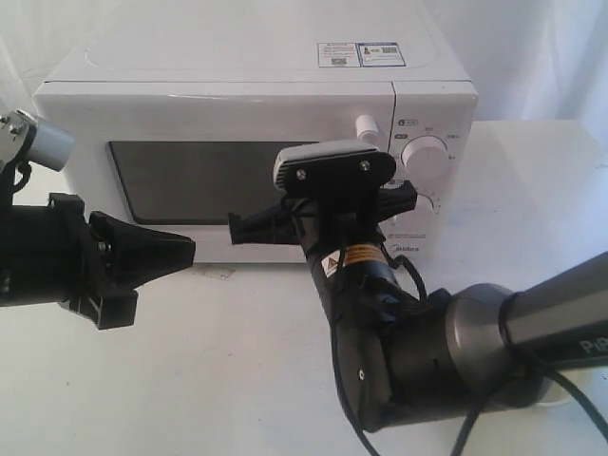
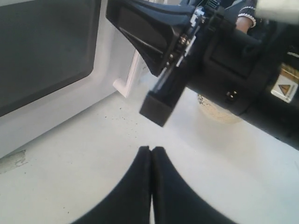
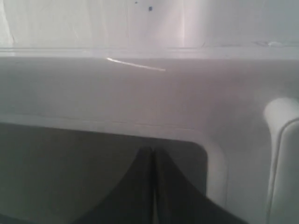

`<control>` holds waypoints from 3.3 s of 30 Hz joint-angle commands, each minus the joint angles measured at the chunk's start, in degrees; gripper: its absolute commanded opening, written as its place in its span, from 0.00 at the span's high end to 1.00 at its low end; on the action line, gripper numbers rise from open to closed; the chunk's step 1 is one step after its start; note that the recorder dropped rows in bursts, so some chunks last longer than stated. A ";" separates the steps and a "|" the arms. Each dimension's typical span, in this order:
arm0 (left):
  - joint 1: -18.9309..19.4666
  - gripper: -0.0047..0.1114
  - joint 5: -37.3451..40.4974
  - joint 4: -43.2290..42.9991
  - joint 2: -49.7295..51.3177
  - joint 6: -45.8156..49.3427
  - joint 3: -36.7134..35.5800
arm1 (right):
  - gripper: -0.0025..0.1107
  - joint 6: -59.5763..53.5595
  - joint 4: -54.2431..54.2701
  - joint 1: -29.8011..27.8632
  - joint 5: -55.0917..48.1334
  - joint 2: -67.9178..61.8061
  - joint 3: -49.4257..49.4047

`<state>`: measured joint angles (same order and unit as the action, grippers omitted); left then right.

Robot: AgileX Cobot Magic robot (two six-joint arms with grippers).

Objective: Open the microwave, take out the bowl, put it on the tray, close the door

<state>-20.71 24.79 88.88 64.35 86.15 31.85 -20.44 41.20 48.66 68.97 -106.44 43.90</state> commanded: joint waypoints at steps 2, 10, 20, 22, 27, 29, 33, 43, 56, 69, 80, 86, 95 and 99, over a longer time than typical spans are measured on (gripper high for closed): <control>-0.01 0.96 -1.21 2.48 -0.37 -0.56 -0.40 | 0.98 -0.30 0.29 0.99 0.99 1.01 -1.96; -0.01 0.96 -1.02 2.47 -0.37 -1.71 -0.40 | 0.98 -0.30 0.49 0.99 0.99 1.01 -1.96; -0.01 0.96 -1.13 2.47 -0.37 -1.59 -0.40 | 0.98 -0.30 0.49 0.99 0.99 1.01 -1.96; -0.01 0.96 -1.14 2.47 -0.37 -1.48 -0.40 | 0.98 -0.30 0.49 0.99 0.99 1.01 -1.96; -0.01 0.96 -1.26 2.36 -0.37 -1.38 -0.40 | 0.98 -0.30 0.49 0.99 0.99 1.01 -1.96; -0.01 0.96 -1.37 2.36 -1.82 -1.38 -0.40 | 0.98 -0.30 0.49 0.99 0.99 1.01 -1.96; -0.01 0.96 1.77 2.21 -8.94 -8.42 -0.40 | 0.98 -0.30 0.49 0.99 0.99 1.01 -1.96; -0.01 0.96 -1.93 -10.57 -38.60 -17.40 -6.38 | 0.98 -0.30 0.49 0.99 0.99 1.01 -1.96; -0.01 0.96 -14.73 -14.23 -47.35 -27.50 -18.87 | 0.98 -0.30 0.49 0.99 0.99 1.01 -1.96; 0.61 0.96 -21.98 -60.11 -60.75 -70.78 -26.38 | 0.98 -0.30 0.49 0.99 0.99 1.01 -1.96; 9.99 0.96 -24.04 -84.10 -64.35 -87.36 -31.85 | 0.98 -0.30 0.49 0.99 0.99 1.01 -1.96; 12.64 0.96 -18.56 -84.90 -64.35 -89.60 -31.85 | 0.98 -0.30 0.49 0.99 0.99 1.01 -1.96; 14.29 0.96 -11.79 -85.03 -64.35 -90.63 -31.85 | 0.98 -0.30 0.49 0.99 0.99 1.01 -1.96; 14.27 0.96 -11.79 -85.03 -64.35 -90.63 -31.85 | 0.98 -0.30 0.49 0.99 0.99 1.01 -1.96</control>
<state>-6.59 12.69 3.64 0.28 -4.02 0.23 -20.44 41.57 49.58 69.06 -105.95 42.20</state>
